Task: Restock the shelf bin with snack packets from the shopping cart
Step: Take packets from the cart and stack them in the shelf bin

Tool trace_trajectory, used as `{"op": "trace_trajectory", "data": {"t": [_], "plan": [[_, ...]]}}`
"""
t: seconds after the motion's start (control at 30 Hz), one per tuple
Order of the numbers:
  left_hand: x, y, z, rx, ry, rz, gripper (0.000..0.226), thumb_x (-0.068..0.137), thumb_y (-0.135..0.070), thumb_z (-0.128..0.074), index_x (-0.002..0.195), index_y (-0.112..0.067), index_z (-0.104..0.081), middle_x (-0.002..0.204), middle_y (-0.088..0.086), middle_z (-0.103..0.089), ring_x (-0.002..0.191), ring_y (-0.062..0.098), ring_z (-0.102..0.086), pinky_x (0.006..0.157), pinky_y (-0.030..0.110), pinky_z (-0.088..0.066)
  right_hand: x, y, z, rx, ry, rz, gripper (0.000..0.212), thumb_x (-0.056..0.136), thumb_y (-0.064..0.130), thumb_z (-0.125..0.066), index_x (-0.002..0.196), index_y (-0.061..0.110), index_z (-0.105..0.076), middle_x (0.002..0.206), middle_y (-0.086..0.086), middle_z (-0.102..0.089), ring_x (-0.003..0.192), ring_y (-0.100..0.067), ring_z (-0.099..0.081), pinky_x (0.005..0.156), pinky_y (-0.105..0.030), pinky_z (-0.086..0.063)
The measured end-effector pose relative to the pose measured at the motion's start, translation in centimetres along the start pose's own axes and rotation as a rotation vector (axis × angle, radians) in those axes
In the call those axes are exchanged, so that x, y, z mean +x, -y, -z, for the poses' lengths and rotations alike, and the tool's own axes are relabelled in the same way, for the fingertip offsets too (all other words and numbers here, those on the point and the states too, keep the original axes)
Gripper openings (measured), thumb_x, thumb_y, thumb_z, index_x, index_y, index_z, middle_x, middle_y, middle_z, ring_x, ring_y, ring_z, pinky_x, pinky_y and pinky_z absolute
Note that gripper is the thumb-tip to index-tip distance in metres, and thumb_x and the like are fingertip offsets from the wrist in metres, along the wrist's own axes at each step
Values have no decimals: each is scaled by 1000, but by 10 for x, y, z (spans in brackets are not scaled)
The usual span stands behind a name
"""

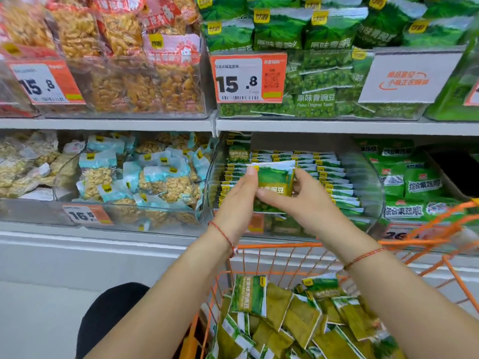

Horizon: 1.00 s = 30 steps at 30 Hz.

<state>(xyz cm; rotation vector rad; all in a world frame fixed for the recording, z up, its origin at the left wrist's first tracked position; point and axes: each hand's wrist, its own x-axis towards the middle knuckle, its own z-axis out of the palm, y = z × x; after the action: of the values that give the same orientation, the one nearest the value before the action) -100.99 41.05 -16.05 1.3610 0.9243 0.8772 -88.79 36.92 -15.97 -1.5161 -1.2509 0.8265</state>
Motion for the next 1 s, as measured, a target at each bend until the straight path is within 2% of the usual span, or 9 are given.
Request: {"op": "trace_trajectory", "data": {"t": [0.1,0.17,0.27,0.33,0.4,0.57,0.7,0.8,1.0], "plan": [[27,7,19,151,12,7,39,97,-53,-29,120,-30,-52,115,-17,-55,113,4,-48,100,28,-37,30,-7,-5,-27,48,-39,27,79,27,-75,85,32,-50,89,18,-63,60,21,-54,54,1,-40],[42,19,37,260,-87,-206,35,98,-50,-36,119,-30,-55,108,-16,-61,108,6,-55,94,30,-45,50,-14,-4,1,59,-67,24,82,23,-72,87,29,-49,91,20,-59,60,21,-54,53,3,-37],[61,42,69,509,-341,-578,32,97,-35,-40,115,-21,-62,103,-3,-67,98,9,-59,83,32,-48,80,-26,-4,-78,106,-120,61,83,37,-69,134,18,-40,132,8,-51,112,1,-54,85,-7,-37],[73,55,83,588,-466,-651,28,97,-21,-42,112,-14,-64,103,-3,-64,98,10,-54,84,29,-43,99,-33,-7,-140,93,-155,60,82,40,-70,130,17,-44,128,1,-53,114,-3,-52,89,-14,-41],[83,61,89,583,-518,-653,26,97,-19,-43,110,-13,-64,103,-9,-60,99,12,-53,85,25,-40,117,-35,-15,-169,87,-134,38,79,38,-73,106,25,-51,104,9,-59,96,-3,-58,76,-16,-45],[98,57,89,525,-505,-617,25,96,-23,-45,110,-13,-63,93,-20,-49,91,1,-45,82,13,-36,162,-44,-37,-196,55,-135,86,75,42,-76,144,14,-33,146,-5,-41,130,-25,-44,105,-39,-40],[103,58,91,479,-476,-530,27,96,-24,-42,112,-13,-61,94,-17,-48,90,-2,-47,81,9,-35,187,-49,-50,-170,31,-143,51,78,33,-76,119,16,-51,131,2,-54,114,-14,-52,95,-29,-42],[106,57,92,415,-462,-473,29,95,-27,-41,113,-16,-61,96,-20,-48,92,-11,-47,76,2,-33,200,-57,-59,-166,0,-101,55,75,30,-79,122,12,-56,123,-1,-63,111,-16,-59,101,-36,-45],[106,61,91,493,-418,-474,30,95,-31,-42,115,-17,-59,105,-7,-51,92,0,-51,77,19,-43,204,-67,-73,-294,-104,-86,66,80,40,-73,132,6,-49,134,-9,-54,122,-26,-52,101,-40,-44]]}}
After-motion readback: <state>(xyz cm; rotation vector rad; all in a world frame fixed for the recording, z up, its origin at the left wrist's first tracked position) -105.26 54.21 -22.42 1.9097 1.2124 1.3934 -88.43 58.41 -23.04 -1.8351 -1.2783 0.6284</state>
